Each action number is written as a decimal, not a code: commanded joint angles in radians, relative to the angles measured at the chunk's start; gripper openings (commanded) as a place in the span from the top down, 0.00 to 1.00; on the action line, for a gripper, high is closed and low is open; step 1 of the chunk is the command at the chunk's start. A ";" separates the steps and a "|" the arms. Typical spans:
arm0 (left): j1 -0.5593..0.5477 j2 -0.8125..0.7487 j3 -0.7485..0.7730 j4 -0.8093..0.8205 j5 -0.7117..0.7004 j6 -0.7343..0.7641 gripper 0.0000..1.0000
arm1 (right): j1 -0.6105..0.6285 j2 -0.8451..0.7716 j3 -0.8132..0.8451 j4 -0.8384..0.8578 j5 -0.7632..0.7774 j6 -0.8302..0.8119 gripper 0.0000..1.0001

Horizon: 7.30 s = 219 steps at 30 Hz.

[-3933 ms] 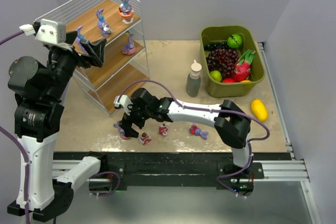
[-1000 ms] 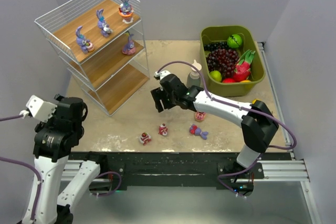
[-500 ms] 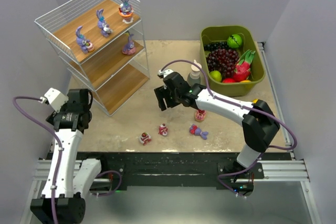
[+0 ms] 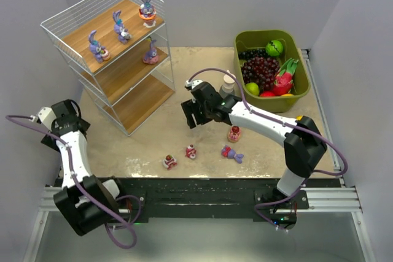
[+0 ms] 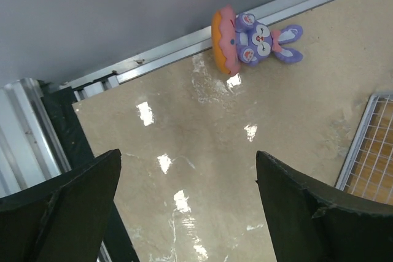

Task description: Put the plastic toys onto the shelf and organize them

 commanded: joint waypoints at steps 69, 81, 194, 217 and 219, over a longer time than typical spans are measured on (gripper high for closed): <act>0.117 0.248 0.050 0.209 0.190 -0.147 1.00 | -0.050 0.125 0.271 -0.113 0.029 -0.079 0.25; 0.118 -0.148 0.092 -0.054 0.310 -0.062 1.00 | -0.052 0.096 0.340 -0.206 -0.048 -0.050 0.25; -1.221 0.306 0.858 0.856 0.221 0.612 1.00 | -0.418 -0.391 0.185 0.219 -0.485 0.877 0.04; -1.417 0.426 0.695 1.350 -0.107 0.895 1.00 | -0.417 -0.341 0.384 0.306 -0.204 1.170 0.01; -1.443 0.449 0.695 1.413 -0.146 0.950 1.00 | -0.411 -0.318 0.398 0.309 -0.203 1.172 0.01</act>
